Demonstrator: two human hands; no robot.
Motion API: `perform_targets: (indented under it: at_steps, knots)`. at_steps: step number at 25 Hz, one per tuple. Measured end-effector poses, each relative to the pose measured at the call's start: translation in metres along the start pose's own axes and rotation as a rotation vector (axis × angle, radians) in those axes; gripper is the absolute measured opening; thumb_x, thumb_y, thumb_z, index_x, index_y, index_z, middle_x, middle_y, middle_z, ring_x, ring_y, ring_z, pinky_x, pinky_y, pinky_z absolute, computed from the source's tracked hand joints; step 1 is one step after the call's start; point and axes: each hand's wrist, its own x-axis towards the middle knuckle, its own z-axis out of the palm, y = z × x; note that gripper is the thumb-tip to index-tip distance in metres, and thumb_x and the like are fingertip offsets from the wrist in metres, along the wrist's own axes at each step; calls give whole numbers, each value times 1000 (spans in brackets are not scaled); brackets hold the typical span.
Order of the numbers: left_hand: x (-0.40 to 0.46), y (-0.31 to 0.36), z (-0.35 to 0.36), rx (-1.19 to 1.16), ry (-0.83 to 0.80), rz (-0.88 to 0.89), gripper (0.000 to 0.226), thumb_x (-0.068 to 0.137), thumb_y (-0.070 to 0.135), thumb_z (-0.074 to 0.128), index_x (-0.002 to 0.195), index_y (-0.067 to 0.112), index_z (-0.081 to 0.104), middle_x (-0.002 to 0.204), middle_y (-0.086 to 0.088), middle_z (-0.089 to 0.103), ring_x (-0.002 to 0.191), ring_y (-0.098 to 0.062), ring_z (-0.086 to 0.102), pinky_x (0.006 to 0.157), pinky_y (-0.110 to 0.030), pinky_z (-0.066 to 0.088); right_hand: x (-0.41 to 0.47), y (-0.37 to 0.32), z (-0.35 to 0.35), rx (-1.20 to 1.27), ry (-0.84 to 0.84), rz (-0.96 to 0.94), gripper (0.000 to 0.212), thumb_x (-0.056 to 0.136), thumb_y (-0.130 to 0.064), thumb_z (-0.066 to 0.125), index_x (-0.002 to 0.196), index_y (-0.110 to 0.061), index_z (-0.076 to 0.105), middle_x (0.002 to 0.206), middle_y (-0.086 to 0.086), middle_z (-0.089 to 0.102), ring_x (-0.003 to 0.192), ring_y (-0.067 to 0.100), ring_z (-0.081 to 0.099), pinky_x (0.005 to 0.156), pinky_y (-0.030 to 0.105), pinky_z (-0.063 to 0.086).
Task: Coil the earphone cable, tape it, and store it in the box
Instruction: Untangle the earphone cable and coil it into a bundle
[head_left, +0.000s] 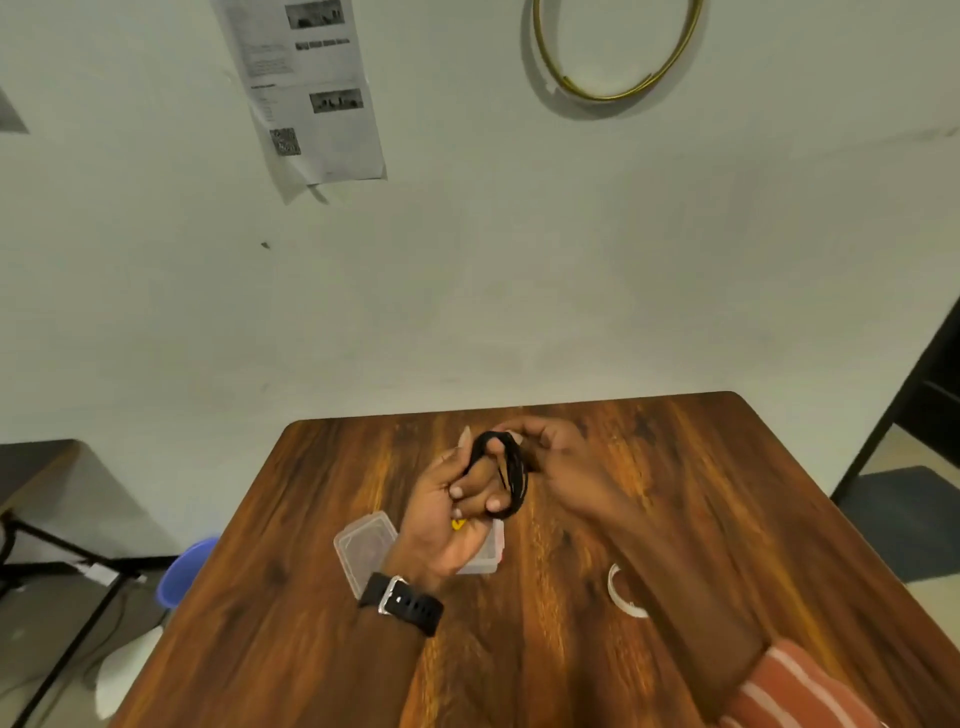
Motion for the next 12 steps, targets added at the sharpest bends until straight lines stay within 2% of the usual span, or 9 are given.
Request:
perform_targets:
  at_steps: [2,4,6,8,10,12]
  knots:
    - [3,-15,-9,-178,79,36,44,102,30,37,86,0,65,41,5,42,29,-6,25,44,-21,45,-15,25,15,192,-1,212,26,102,-23,48,107,-10,70,98,12,72,91,24,66,79,31,52]
    - [2,-29,-19,-194,224,41,41,104,29,37,83,2,61,40,5,39,26,-5,32,43,-21,47,-26,38,14,191,-27,334,38,100,-44,46,111,-17,70,99,6,73,96,22,68,84,35,52]
    - [0,-46,-29,-132,345,14,41,106,28,32,82,4,55,38,5,38,26,-5,35,47,-21,51,-33,50,7,143,-31,417,31,99,-42,48,102,-18,68,89,1,69,86,16,64,75,29,48]
    - [0,-62,-41,-76,410,-47,42,107,27,32,81,3,54,38,5,39,26,-5,35,54,-23,57,-39,68,2,256,-24,566,24,99,-37,49,103,-19,65,84,0,65,82,14,59,69,29,45]
    - [-3,-82,-57,-39,474,-109,42,106,23,37,79,-1,58,39,3,40,29,-6,40,62,-26,61,-45,96,-4,392,-58,718,27,99,-36,45,109,-21,64,82,-2,63,87,15,57,70,34,44]
    - [-13,-110,-80,37,565,-165,36,104,19,44,84,-5,63,46,0,46,38,-8,49,66,-28,61,-56,133,-9,488,-49,862,26,99,-33,40,107,-21,62,85,-1,62,92,17,54,77,38,42]
